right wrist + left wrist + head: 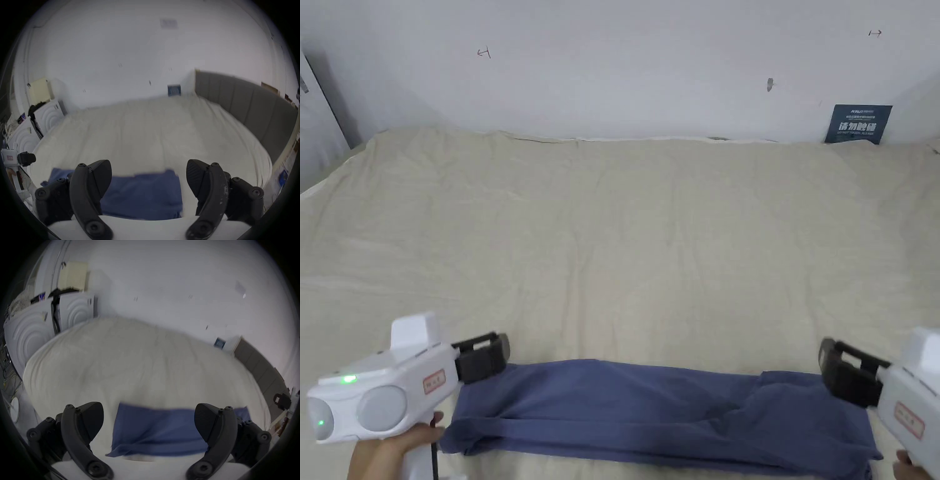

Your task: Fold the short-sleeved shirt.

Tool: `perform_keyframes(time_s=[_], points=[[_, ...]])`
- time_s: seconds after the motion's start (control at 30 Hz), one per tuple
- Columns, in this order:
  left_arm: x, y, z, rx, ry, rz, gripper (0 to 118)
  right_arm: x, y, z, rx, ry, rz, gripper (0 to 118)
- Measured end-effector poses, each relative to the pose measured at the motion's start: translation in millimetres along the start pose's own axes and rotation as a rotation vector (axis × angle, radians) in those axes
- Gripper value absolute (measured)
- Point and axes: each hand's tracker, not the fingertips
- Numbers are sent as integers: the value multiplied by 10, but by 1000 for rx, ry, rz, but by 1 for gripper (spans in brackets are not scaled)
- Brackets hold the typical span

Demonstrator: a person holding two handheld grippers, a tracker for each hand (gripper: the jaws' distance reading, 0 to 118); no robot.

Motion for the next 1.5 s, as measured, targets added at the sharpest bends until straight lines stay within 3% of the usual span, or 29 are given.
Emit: perform_keyframes(time_s=[0.13,0.33,0.4,0.47,0.5,0.57,0.6,1.1,1.5], points=[[320,313,321,213,-12,-69,114,-343,372,283,189,-1,61,97],[699,517,538,450,18,-115,114,-725,534,431,339,-78,153,97],[795,522,552,508,24,-135,108,-798,536,458,352,-88,161,97],[852,502,562,541,10,-154,91,-838,517,465,364,-94,163,92],[867,483,564,543,-3,-158,68,-850,506,480,374,-89,158,78],[937,450,579,533,-21,-172,13,-869,490,511,392,-82,153,34],[951,432,561,529,-22,-177,0,-867,482,503,396,-87,150,2],[831,406,500,432,-65,-205,0,-872,498,517,419,-68,172,1],[-228,486,108,-5,-435,180,0,-961,508,381,383,-46,199,1]])
